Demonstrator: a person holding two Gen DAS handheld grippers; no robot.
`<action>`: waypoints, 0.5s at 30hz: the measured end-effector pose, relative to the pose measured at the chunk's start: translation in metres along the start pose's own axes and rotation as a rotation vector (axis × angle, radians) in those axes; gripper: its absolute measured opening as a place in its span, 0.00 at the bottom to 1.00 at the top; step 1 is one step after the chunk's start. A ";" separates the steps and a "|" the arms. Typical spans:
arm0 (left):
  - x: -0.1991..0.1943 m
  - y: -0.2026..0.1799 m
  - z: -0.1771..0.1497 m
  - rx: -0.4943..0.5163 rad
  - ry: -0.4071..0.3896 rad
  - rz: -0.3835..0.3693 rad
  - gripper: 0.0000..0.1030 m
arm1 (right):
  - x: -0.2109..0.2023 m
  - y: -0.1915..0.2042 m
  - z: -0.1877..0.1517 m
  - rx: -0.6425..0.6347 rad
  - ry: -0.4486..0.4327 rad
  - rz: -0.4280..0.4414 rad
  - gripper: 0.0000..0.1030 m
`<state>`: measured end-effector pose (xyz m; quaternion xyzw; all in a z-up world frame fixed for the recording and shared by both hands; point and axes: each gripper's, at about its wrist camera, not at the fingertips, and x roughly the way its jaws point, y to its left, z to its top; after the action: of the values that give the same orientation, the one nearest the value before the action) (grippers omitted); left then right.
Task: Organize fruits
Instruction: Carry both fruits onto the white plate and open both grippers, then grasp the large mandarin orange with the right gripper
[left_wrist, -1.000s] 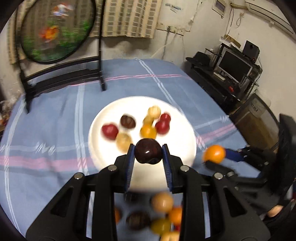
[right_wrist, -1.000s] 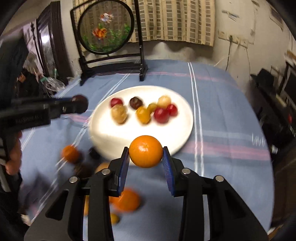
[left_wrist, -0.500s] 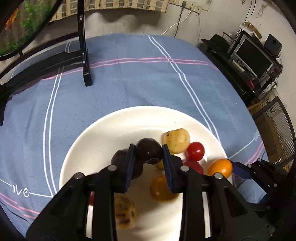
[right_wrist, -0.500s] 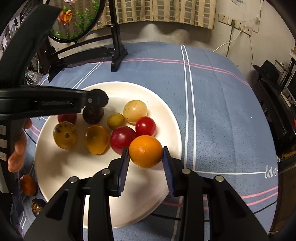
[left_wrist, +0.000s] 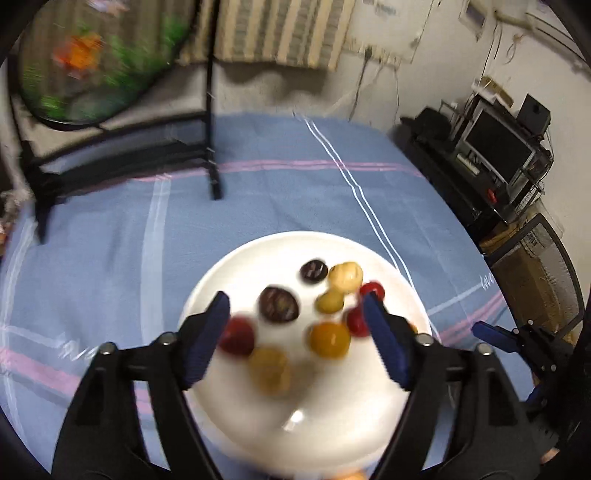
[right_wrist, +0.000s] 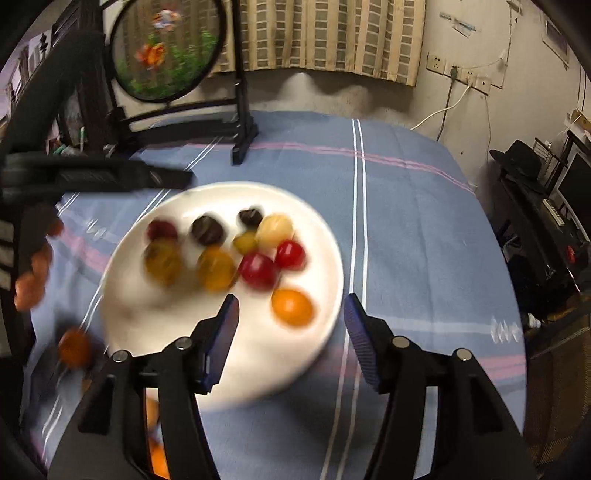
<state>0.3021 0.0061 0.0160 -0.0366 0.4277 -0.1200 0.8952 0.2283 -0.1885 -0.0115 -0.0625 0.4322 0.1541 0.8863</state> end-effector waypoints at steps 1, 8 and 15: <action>-0.019 0.001 -0.014 -0.002 -0.019 0.014 0.76 | -0.013 0.004 -0.012 0.002 0.005 0.014 0.58; -0.100 0.004 -0.133 -0.082 -0.101 0.104 0.81 | -0.065 0.025 -0.084 0.167 -0.053 0.094 0.59; -0.113 -0.021 -0.196 0.000 -0.046 0.113 0.81 | -0.078 0.045 -0.099 0.197 -0.034 0.116 0.59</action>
<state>0.0787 0.0211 -0.0187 -0.0152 0.4084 -0.0685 0.9101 0.0945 -0.1873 -0.0101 0.0526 0.4332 0.1632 0.8848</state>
